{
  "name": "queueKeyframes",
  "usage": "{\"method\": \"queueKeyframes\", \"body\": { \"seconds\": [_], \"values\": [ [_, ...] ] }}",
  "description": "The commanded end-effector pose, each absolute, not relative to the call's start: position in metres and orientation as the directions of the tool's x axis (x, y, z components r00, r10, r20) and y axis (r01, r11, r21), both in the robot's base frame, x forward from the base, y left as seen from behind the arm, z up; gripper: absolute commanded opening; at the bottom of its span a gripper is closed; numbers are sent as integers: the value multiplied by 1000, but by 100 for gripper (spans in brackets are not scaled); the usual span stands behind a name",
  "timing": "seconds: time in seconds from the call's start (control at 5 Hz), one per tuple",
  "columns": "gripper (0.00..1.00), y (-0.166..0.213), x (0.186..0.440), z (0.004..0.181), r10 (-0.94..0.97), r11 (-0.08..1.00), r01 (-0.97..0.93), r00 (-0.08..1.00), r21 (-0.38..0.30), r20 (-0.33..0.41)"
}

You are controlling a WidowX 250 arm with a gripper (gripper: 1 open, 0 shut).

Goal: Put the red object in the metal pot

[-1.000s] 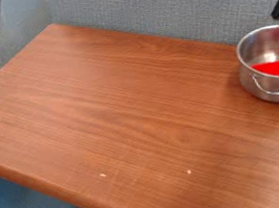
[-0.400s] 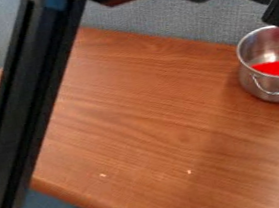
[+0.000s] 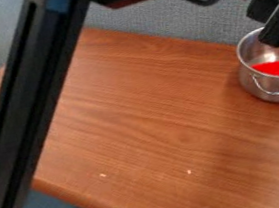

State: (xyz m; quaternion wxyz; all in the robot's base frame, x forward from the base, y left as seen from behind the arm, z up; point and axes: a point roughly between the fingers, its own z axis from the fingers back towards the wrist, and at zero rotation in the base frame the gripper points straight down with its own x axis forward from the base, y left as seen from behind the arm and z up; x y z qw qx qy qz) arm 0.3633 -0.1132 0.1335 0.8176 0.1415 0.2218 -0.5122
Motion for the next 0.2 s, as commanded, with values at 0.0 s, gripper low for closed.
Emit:
{"method": "queueKeyframes", "body": {
  "seconds": [0.0],
  "values": [
    [100,-89,363,181,-786,444,890,444,106,-431]
  ]
}}
